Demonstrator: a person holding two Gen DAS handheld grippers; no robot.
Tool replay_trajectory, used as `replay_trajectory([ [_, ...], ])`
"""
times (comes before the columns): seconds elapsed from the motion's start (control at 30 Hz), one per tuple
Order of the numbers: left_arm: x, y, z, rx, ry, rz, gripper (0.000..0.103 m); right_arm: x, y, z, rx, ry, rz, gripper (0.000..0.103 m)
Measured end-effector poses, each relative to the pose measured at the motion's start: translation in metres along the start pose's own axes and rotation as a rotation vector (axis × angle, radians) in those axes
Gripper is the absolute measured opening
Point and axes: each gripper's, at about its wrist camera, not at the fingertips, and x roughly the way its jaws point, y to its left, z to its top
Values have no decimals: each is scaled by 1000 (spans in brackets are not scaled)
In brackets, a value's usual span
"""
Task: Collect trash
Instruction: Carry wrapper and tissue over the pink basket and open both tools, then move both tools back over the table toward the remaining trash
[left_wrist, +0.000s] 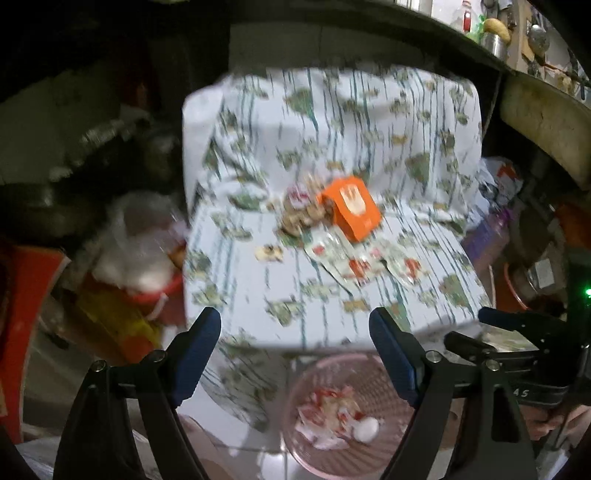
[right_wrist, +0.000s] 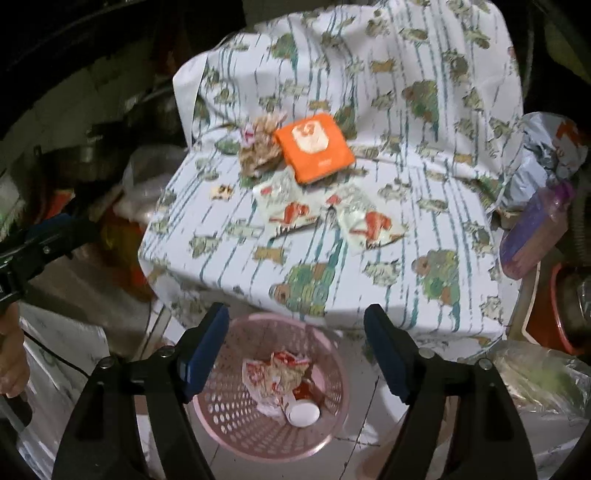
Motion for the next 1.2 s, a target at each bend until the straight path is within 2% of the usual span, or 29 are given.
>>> replay_trajectory([
  [0.1,-7,1,2,-1,-38,28,85,-3,-4,3,20,-22,-7,77],
  [0.27,-8,3,4,-33,-34,22,86,-5,-8,5,45,-30,-8,77],
  [0.5,-8,0,4,-16,-37,53,86,-5,-6,7,26,-44,-36,78],
  [0.87,3,0,7,-30,-13,48,86,1,-4,10,27,-29,-26,79],
  [1.0,6,-3,9,-25,-18,68,86,3,-5,12,41,-33,-24,80],
  [1.1,9,-5,13,-24,-22,68,86,10,-9,15,70,-7,13,82],
  [1.2,7,-7,19,-22,-51,115,86,18,-12,17,94,25,4,82],
])
